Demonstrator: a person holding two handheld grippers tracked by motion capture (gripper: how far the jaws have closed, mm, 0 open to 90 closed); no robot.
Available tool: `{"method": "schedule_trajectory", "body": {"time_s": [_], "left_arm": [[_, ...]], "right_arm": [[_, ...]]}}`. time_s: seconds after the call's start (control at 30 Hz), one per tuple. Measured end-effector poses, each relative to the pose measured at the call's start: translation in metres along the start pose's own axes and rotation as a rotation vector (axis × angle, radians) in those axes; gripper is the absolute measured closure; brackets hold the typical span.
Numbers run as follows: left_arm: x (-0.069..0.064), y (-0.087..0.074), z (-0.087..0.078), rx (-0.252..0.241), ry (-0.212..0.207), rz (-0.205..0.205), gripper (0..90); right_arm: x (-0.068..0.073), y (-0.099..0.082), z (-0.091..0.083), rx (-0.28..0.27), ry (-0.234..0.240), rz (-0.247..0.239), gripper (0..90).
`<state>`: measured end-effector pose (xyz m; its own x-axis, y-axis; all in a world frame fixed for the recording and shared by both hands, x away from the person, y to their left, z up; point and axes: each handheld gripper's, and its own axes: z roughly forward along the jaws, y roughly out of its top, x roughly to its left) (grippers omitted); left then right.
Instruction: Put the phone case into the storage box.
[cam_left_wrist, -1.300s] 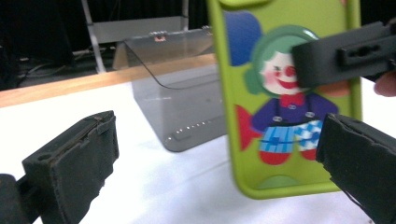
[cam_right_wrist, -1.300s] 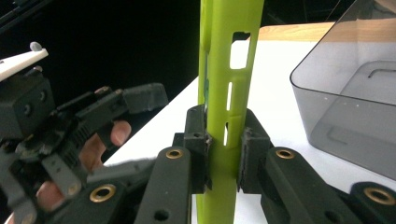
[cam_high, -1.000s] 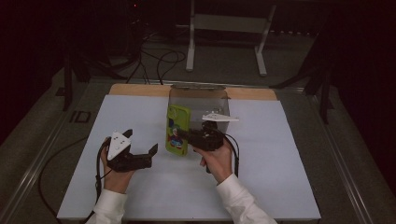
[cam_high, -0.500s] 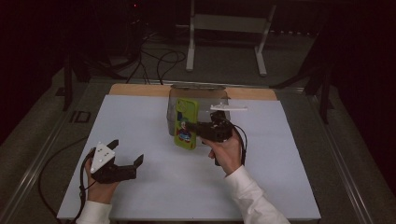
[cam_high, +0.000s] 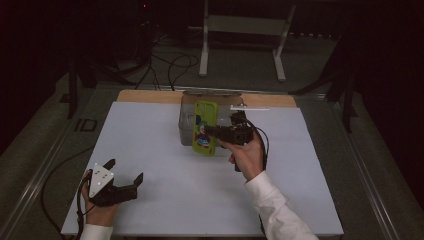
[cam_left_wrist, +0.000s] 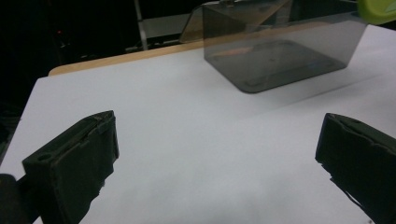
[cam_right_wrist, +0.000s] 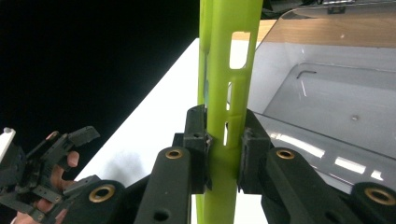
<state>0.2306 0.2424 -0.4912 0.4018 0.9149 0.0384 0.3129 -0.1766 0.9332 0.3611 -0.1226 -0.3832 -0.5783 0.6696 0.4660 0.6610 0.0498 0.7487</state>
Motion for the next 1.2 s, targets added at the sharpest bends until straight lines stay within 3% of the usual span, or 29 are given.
{"method": "schedule_trajectory", "body": {"time_s": [0.57,0.83,1.2], "left_arm": [[-0.003,-0.005,0.003,0.010,0.018,0.024,0.1],[-0.003,-0.005,0.004,0.006,0.024,0.026,0.1],[-0.003,-0.006,0.004,0.000,0.032,0.021,0.0]], "right_arm": [[-0.015,0.020,0.005,0.061,-0.036,0.041,78.1],[-0.018,0.033,0.006,0.087,-0.072,0.031,78.1],[-0.032,0.052,0.002,0.088,-0.106,0.056,78.1]]}}
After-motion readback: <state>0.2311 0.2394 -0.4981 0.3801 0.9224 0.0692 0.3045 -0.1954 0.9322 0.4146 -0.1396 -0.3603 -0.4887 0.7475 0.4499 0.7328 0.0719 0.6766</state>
